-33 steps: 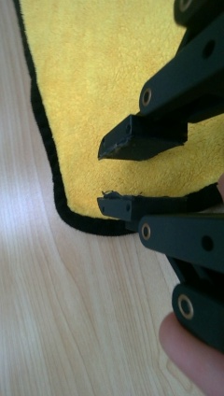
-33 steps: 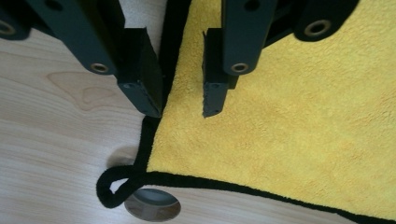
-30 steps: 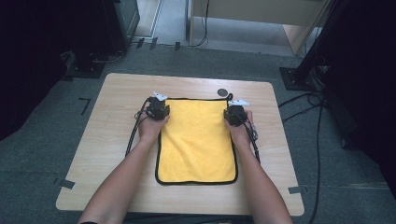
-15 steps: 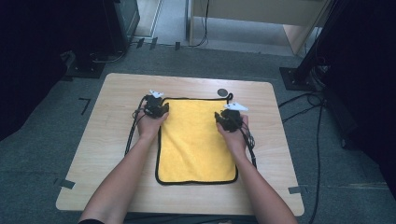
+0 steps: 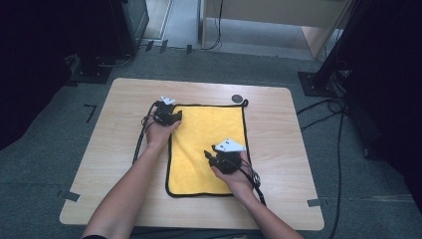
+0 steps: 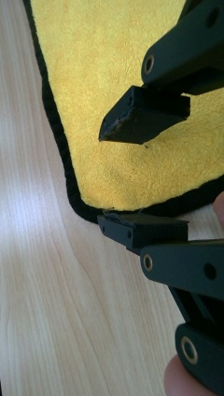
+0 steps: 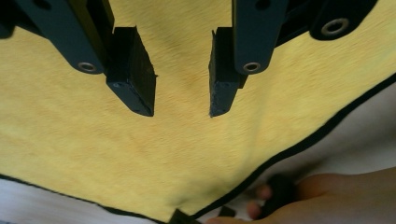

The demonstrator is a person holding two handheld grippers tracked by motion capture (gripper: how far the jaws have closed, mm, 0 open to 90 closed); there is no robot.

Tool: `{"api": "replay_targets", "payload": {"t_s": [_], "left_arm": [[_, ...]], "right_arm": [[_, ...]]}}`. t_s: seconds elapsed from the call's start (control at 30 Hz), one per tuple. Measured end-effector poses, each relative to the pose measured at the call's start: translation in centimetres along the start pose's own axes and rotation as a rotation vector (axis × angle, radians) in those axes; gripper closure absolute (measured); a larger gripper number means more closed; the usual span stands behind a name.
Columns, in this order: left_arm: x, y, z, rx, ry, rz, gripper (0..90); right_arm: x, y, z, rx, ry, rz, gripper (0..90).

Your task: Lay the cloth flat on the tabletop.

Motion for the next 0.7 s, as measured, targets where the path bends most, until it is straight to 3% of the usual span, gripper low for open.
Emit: {"api": "replay_targets", "payload": {"t_s": [0.43, 0.5, 0.7], "left_arm": [[0.6, -1.1, 0.0, 0.011, 0.007, 0.022, 48.9], [0.6, -1.1, 0.0, 0.008, 0.009, 0.023, 48.4], [0.9, -1.2, -0.1, -0.011, -0.008, 0.023, 48.2]], "right_arm": [[6.2, -3.2, 1.7, -0.01, -0.048, -0.158, 53.9], [7.0, -3.4, 1.9, -0.012, -0.069, -0.174, 53.7], [8.6, -2.9, 2.2, -0.01, -0.065, -0.219, 53.7]]}}
Point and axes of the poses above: each handheld gripper's, and its own axes: y roughly forward along the jaws, z roughly out of its underside, x roughly to its left, the point moved 4 cm from there along y, roughly forward along the jaws, and after that the axes turned 6 degrees about z, right-handed, at the moved point
